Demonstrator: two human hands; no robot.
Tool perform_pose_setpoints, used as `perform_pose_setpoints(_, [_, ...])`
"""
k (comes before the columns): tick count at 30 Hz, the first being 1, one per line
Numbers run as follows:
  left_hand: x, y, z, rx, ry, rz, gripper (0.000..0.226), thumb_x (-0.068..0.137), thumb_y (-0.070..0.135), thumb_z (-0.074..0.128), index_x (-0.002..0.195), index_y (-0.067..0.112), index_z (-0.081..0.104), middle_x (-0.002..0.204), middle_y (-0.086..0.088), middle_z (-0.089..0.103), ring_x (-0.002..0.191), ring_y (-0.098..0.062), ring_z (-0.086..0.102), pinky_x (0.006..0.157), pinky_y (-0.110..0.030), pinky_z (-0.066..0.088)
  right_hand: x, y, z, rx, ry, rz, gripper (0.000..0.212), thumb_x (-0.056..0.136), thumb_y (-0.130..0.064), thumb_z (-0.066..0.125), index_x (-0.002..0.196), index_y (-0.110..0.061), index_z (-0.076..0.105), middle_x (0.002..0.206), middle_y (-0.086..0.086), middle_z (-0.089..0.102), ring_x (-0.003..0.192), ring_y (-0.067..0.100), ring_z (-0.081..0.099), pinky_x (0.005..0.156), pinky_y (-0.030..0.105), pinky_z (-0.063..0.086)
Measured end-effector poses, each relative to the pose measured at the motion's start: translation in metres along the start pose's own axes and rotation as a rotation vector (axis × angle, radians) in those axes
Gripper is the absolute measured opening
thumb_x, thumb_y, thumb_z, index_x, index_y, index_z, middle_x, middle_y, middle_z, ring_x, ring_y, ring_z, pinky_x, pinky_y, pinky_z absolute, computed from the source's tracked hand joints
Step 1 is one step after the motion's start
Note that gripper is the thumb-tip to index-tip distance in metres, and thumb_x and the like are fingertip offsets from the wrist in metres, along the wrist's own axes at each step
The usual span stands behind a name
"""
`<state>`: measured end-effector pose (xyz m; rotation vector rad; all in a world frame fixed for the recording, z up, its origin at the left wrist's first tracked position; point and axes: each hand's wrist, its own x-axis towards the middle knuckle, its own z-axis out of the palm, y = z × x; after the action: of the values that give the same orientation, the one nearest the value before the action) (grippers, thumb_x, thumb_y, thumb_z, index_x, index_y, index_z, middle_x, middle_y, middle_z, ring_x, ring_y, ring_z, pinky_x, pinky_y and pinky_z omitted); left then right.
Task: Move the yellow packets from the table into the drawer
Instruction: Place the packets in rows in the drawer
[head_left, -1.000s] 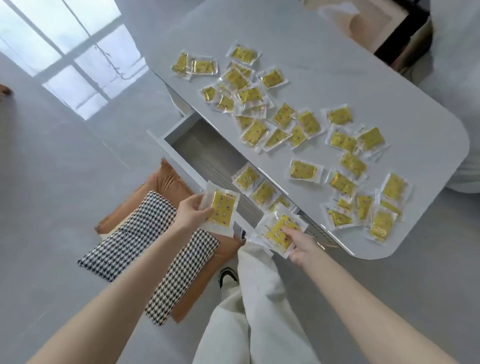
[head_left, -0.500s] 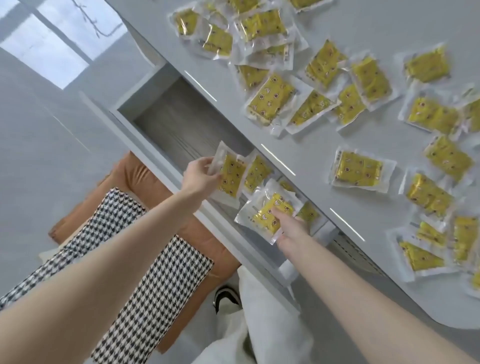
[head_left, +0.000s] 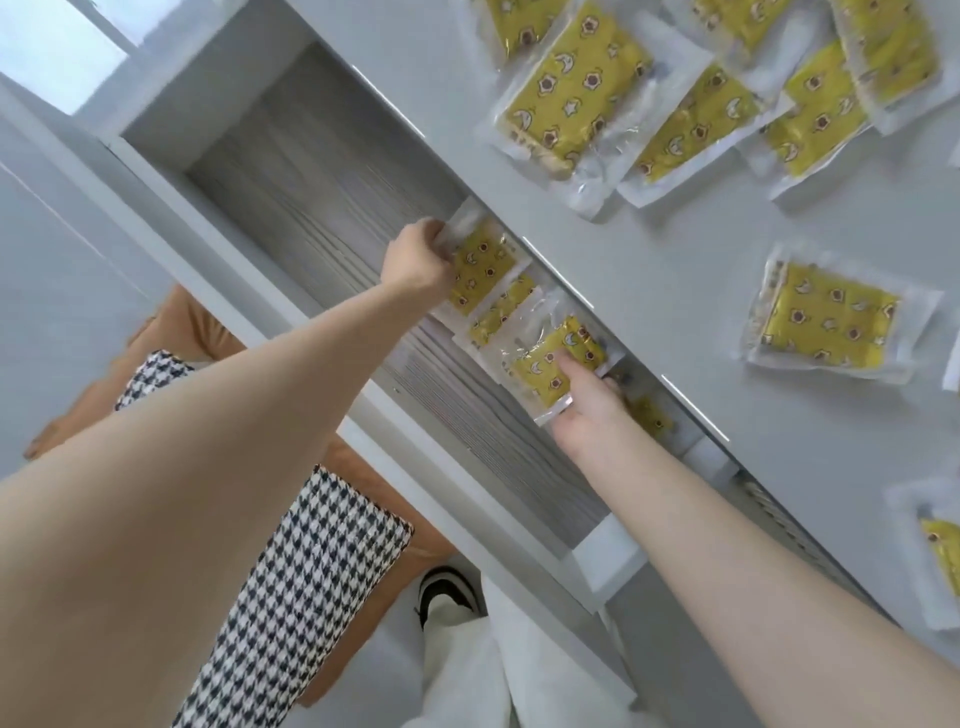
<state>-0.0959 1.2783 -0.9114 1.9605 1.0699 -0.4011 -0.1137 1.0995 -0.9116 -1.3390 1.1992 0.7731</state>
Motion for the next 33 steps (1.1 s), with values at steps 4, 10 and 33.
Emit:
perform_pose_setpoints(4, [-0.006,-0.008,-0.001,0.015,0.041,0.032,0.057,0.086,-0.002,0.054,0.138,0.019,0.044,0.139,-0.002,0.048,0.127,-0.020,0.046,0.108,-0.030,0.038,-0.008,0.000,-0.001,-0.095,0.064,-0.050,0.049,0.080,-0.026,0.076,0.124,-0.018,0.056,0.120,-0.001,0.058,0.103,0.020,0.055,0.084,0.026,0.046])
perform_pose_setpoints(10, [-0.051,-0.014,-0.002,0.129,-0.038,0.183,0.050,0.090,0.000,0.054,0.135,0.020,0.047,0.142,-0.006,0.041,0.129,-0.022,0.042,0.107,-0.028,0.031,-0.013,0.000,-0.002,-0.093,0.189,-0.084,0.052,0.069,-0.024,0.085,0.113,-0.012,0.059,0.114,0.004,0.063,0.101,0.028,0.062,0.087,0.040,0.055])
perform_pose_setpoints(33, [-0.141,-0.011,0.062,-0.061,-0.522,-0.129,0.047,0.098,0.004,0.038,0.142,0.021,0.042,0.143,-0.003,0.046,0.128,-0.022,0.047,0.105,-0.034,0.044,-0.038,0.034,-0.077,-0.310,0.356,-0.350,0.054,0.095,0.001,0.046,0.145,-0.016,0.035,0.156,0.005,0.025,0.137,0.026,0.039,0.110,0.040,0.038])
